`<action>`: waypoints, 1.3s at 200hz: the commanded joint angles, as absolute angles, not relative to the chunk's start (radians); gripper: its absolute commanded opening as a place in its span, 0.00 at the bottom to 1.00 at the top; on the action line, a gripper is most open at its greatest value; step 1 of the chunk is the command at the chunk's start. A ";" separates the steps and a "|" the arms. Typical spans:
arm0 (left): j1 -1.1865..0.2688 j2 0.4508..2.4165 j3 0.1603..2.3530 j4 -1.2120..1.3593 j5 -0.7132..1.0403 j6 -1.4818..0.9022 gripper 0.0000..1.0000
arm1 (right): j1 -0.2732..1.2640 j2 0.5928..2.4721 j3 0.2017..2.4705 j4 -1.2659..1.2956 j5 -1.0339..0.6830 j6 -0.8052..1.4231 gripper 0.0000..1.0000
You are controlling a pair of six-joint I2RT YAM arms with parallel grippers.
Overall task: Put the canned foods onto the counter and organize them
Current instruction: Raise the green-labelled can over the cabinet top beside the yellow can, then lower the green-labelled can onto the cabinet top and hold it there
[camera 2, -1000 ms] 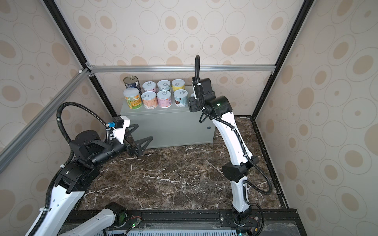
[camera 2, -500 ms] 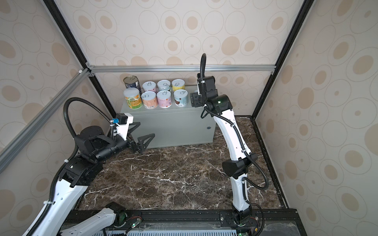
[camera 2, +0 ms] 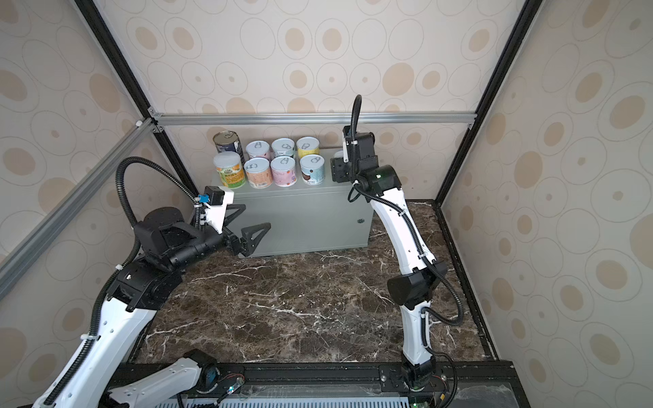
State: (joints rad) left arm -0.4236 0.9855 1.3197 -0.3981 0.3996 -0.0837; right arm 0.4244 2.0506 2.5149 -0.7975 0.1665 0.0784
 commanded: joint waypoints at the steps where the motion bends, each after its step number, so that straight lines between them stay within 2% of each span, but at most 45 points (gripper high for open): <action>1: -0.426 0.986 1.370 -0.389 0.406 -0.104 0.98 | 0.414 2.025 2.477 -0.812 0.076 0.061 0.63; 40: -0.425 0.982 1.367 -0.380 0.407 -0.118 0.98 | 0.373 1.967 2.363 -0.736 -0.053 0.058 0.63; 96: -0.425 0.970 1.362 -0.379 0.401 -0.116 0.98 | 0.354 1.961 2.342 -0.710 -0.185 0.052 0.62; 260: -0.426 0.965 1.353 -0.373 0.397 -0.100 0.98 | 0.365 1.970 2.358 -0.701 -0.256 0.017 0.62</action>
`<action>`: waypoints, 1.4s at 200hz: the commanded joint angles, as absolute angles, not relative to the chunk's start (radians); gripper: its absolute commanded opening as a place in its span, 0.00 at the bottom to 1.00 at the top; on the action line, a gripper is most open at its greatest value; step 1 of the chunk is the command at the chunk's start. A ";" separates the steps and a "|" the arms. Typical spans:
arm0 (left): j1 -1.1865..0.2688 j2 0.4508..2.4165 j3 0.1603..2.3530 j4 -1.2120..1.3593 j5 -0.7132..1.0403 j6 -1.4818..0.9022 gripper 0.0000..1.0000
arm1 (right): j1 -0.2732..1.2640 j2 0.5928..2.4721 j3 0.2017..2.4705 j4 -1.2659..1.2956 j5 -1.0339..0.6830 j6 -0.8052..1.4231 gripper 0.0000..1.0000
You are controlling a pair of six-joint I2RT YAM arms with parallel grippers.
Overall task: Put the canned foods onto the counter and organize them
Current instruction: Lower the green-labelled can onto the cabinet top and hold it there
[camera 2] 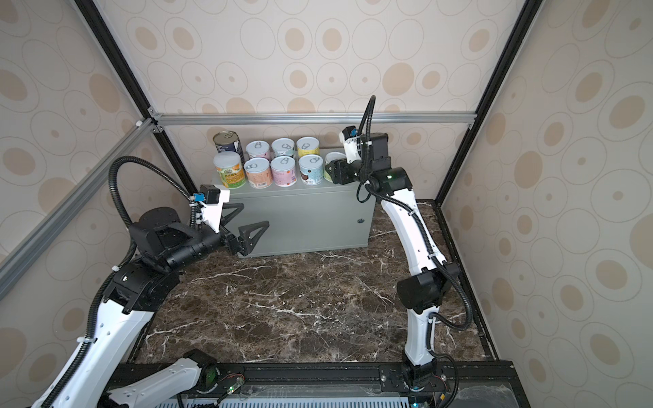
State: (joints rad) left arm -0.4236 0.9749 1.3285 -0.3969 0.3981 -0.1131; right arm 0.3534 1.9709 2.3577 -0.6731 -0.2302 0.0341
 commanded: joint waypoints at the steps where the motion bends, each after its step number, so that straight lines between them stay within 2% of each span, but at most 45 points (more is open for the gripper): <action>1: -0.426 0.965 1.353 -0.373 0.398 -0.100 0.98 | 0.365 1.970 2.359 -0.701 -0.255 0.017 0.62; 87: -0.426 0.958 1.350 -0.379 0.389 -0.100 0.98 | 0.365 2.031 2.428 -0.729 -0.093 0.008 0.66; 165: -0.426 0.945 1.350 -0.393 0.371 -0.089 0.98 | 0.364 2.141 2.553 -0.724 -0.113 -0.001 0.70; 280: -0.426 0.941 1.346 -0.395 0.362 -0.084 0.98 | 0.365 2.194 2.609 -0.705 -0.129 0.004 0.80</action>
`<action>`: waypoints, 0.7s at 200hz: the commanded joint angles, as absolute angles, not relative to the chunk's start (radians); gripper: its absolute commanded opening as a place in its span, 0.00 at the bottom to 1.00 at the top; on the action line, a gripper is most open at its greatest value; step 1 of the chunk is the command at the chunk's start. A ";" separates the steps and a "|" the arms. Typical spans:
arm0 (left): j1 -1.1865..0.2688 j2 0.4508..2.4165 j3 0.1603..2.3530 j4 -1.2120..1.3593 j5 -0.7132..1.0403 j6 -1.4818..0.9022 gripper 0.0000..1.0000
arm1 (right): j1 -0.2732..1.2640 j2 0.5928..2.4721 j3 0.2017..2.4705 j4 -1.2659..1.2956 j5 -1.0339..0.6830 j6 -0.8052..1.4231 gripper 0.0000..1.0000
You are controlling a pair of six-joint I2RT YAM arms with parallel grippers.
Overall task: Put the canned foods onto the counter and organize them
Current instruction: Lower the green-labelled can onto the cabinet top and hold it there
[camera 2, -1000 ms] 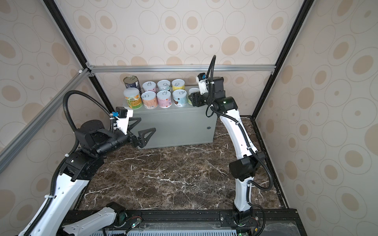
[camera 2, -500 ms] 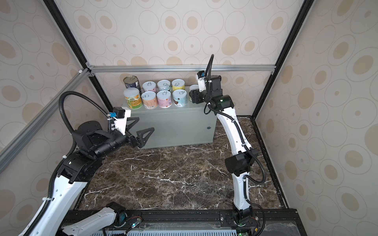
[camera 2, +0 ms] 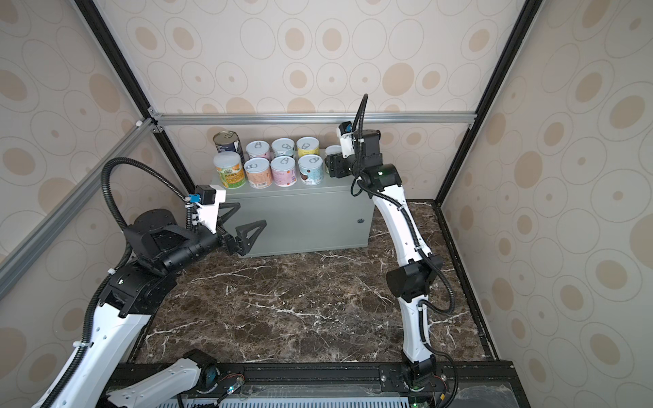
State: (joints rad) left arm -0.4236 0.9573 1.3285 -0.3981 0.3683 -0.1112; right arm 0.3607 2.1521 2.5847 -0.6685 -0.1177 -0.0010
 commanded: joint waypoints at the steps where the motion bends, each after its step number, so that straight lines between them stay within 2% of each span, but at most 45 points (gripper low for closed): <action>1: -0.426 0.941 1.346 -0.394 0.362 -0.083 0.98 | 0.365 2.194 2.609 -0.704 -0.129 0.004 0.80; 140: -0.426 0.933 1.343 -0.397 0.358 -0.079 0.98 | 0.364 2.176 2.617 -0.671 -0.117 0.017 0.89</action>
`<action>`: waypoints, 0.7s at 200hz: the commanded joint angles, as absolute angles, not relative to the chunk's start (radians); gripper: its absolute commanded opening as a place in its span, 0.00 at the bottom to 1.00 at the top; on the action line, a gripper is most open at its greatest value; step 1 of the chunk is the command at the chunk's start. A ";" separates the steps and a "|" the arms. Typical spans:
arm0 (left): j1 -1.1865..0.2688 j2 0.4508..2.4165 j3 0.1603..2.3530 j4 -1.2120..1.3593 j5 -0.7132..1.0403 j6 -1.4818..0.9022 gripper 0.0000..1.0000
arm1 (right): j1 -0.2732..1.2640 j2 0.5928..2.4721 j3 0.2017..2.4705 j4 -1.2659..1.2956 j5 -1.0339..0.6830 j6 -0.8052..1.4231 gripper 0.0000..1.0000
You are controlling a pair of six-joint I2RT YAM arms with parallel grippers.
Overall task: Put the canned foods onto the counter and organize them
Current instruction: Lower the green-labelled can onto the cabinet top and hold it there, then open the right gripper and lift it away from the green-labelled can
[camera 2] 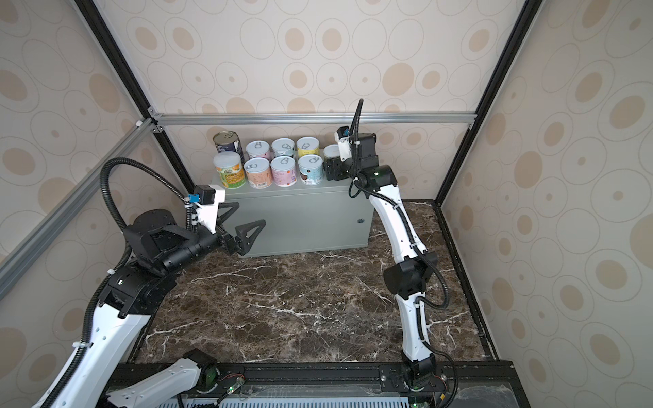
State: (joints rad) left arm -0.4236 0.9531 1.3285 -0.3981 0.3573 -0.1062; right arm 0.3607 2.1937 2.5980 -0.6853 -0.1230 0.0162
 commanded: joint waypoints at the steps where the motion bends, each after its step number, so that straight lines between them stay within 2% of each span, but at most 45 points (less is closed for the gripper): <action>1: -0.426 0.933 1.343 -0.397 0.358 -0.080 0.98 | 0.365 2.176 2.617 -0.672 -0.118 0.017 0.89; 140: -0.425 0.942 1.361 -0.380 0.382 -0.097 0.98 | 0.362 1.989 2.604 -0.626 -0.028 -0.051 0.98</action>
State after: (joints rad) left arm -0.4236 0.9459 1.3285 -0.3981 0.3656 -0.1066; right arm 0.3607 2.0701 2.5980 -0.6559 -0.0513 -0.0139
